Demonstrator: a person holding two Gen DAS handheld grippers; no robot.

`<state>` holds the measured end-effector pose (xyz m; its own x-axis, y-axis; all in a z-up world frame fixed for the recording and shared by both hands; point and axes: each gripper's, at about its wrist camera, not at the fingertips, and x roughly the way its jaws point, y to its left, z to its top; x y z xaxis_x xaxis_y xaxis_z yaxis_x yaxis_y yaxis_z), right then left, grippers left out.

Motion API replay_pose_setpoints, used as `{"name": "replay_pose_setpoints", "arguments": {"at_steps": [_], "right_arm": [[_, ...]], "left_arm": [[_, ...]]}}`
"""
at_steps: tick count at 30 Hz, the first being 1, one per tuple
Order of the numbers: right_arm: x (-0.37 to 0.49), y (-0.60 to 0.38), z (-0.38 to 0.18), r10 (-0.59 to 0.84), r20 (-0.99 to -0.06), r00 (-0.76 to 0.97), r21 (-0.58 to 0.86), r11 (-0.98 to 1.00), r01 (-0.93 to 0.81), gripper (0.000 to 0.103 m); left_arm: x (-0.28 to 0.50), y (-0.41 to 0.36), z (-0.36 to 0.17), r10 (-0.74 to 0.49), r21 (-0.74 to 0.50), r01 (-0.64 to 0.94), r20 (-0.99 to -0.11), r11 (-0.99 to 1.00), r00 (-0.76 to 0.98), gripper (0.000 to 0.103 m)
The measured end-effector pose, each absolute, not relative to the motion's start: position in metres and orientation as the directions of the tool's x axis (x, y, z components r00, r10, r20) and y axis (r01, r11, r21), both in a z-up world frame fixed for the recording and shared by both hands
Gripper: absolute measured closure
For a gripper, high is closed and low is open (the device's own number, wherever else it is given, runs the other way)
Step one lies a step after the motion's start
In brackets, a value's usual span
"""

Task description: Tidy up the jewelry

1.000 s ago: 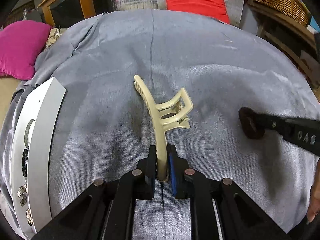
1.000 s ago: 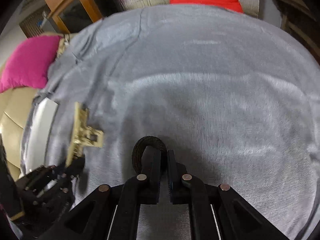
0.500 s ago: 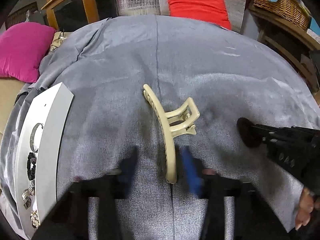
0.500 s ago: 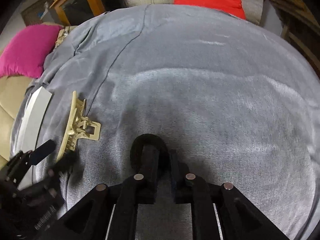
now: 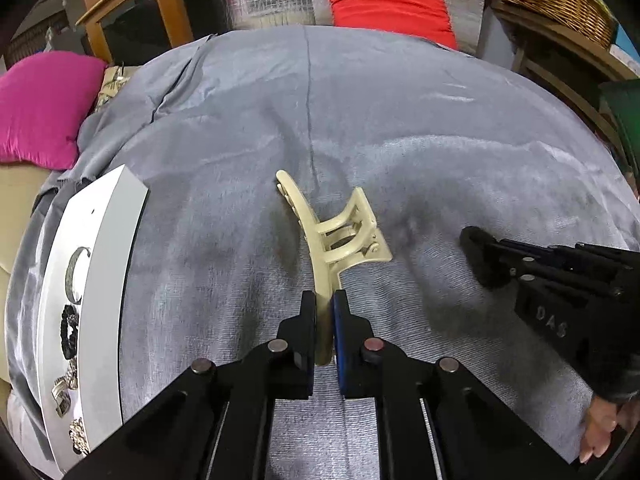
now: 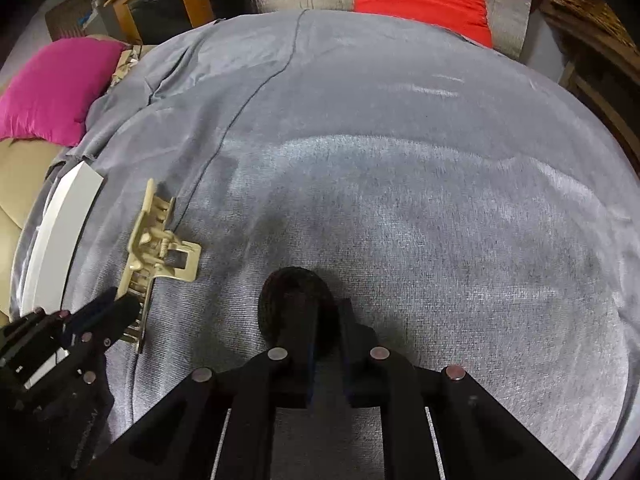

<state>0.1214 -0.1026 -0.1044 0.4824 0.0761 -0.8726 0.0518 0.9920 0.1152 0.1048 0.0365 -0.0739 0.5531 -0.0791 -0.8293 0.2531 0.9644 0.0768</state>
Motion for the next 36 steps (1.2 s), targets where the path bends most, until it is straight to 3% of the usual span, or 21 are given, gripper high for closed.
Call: {"name": "replay_pose_setpoints", "arguments": {"at_steps": [19, 36], "right_arm": [[0.118, -0.105, -0.097, 0.166, -0.867, 0.470, 0.231, 0.969, 0.085, 0.092], [0.111, -0.099, -0.064, 0.270, -0.763, 0.587, 0.361, 0.932, 0.040, 0.092]], "left_arm": [[0.093, 0.046, -0.054, -0.107, 0.048, 0.235, -0.789, 0.971, 0.605, 0.094], [0.083, 0.081, -0.012, -0.082, 0.044, 0.154, -0.687, 0.987, 0.722, 0.094]]}}
